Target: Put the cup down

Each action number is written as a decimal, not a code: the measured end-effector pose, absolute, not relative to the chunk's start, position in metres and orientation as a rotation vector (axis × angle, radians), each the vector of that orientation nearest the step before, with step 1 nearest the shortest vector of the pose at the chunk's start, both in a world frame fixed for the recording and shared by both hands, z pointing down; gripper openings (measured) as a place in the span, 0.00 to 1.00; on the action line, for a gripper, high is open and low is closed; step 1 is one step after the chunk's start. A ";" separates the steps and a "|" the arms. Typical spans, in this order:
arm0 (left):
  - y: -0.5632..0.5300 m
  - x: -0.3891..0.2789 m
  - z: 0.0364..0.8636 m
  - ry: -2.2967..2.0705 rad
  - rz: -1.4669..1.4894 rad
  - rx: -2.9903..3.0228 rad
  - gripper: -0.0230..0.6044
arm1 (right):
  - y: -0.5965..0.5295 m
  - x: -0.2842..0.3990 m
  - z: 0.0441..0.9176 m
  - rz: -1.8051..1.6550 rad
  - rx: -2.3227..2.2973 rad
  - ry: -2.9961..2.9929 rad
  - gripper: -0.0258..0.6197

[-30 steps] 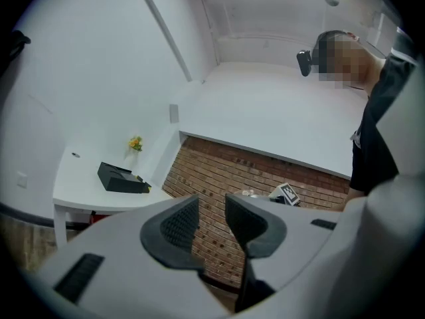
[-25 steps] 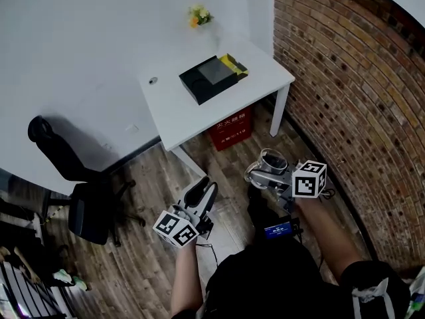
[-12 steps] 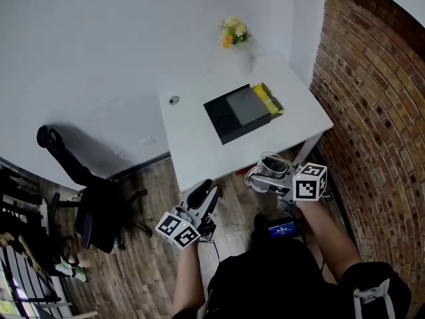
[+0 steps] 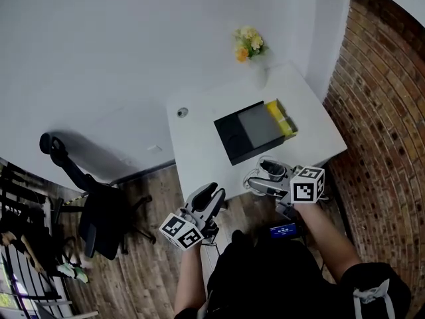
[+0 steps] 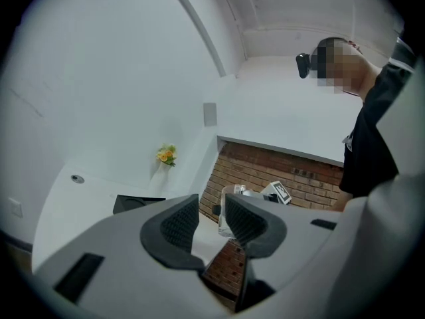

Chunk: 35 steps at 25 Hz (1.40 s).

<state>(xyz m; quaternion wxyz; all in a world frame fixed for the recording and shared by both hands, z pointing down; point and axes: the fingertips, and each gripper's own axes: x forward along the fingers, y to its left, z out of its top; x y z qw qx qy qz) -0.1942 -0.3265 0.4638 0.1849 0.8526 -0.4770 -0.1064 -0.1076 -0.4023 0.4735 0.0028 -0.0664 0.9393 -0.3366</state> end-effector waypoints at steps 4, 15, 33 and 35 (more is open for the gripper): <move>-0.344 -0.206 0.465 -1.291 -0.302 2.424 0.24 | -0.412 -0.125 0.471 -1.039 -0.248 2.952 0.68; -0.363 -0.211 0.465 -1.143 -0.271 2.489 0.24 | -0.414 -0.140 0.467 -1.014 -0.364 2.953 0.68; -0.358 -0.220 0.461 -1.160 -0.258 2.492 0.24 | -0.414 -0.146 0.467 -1.003 -0.371 2.957 0.68; -0.358 -0.219 0.462 -1.163 -0.256 2.490 0.24 | -0.416 -0.144 0.470 -1.005 -0.381 2.961 0.68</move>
